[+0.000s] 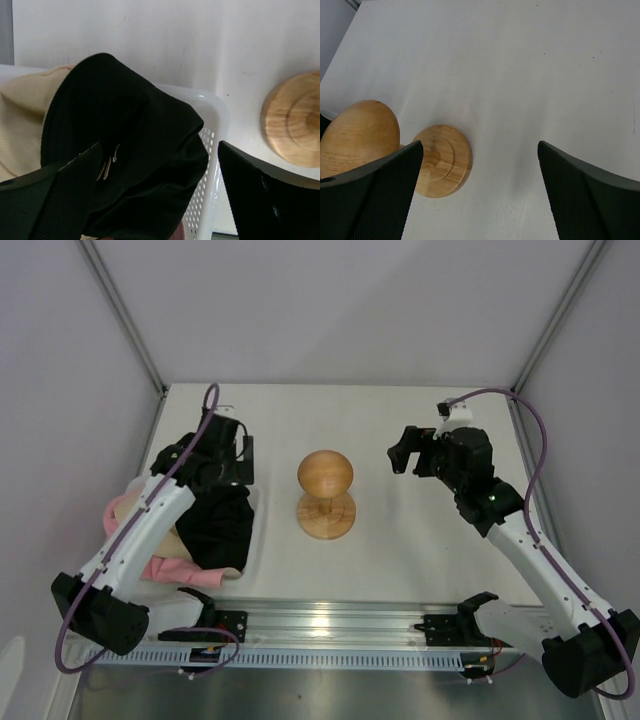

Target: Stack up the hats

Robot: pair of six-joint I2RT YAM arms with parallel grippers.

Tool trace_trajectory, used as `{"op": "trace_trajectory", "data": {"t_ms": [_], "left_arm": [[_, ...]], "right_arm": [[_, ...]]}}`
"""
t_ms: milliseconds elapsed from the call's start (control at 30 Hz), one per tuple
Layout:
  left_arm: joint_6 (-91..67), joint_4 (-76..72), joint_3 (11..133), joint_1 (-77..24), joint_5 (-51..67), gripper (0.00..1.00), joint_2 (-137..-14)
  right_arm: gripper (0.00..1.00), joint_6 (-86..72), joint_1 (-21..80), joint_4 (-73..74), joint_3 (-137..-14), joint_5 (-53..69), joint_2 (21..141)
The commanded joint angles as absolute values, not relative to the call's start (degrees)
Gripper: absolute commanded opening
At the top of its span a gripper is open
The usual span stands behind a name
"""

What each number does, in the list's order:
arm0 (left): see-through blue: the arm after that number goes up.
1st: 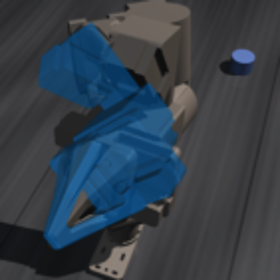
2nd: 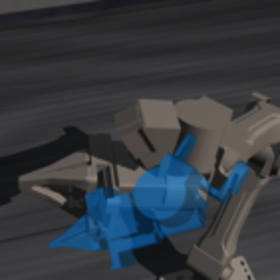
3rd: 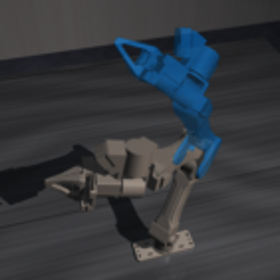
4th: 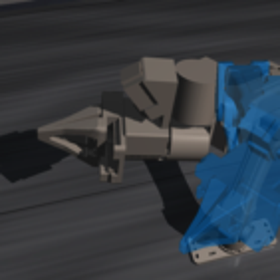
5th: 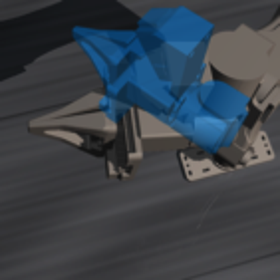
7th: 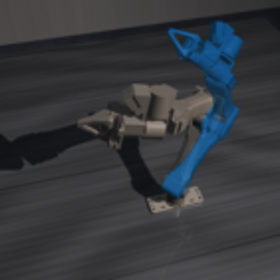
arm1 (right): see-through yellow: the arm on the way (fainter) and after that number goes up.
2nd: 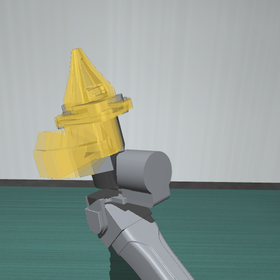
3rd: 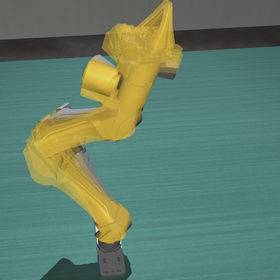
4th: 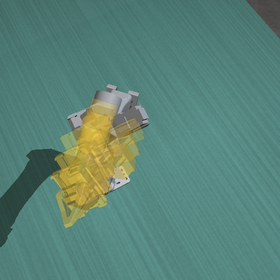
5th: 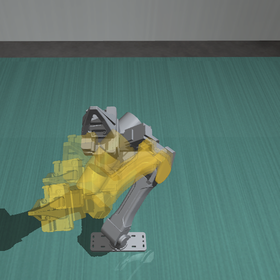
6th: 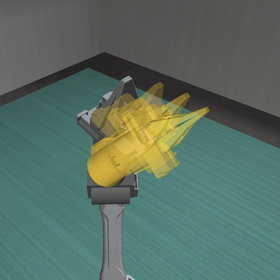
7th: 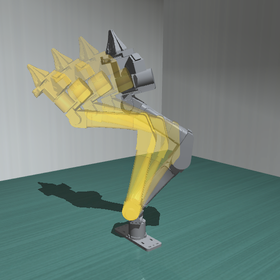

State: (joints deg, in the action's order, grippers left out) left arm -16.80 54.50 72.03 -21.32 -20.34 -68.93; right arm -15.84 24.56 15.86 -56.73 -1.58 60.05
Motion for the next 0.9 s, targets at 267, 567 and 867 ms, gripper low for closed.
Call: {"op": "trace_trajectory", "data": {"t_ms": [267,567,867], "left_arm": [[-24.16,64.07,70.32,-26.89,-30.77,0.99,-64.35],[-31.91,67.16,62.32,-22.34,-24.27,0.97,-49.48],[-24.35,53.09,53.70,-9.58,-13.70,0.94,-51.14]], "right_arm": [[1.00,-17.40,24.79,13.89,-56.60,-0.79,60.38],[1.00,-19.16,24.79,14.24,-56.34,2.28,61.35],[1.00,-19.33,24.79,12.22,-57.30,4.13,63.02]]}}
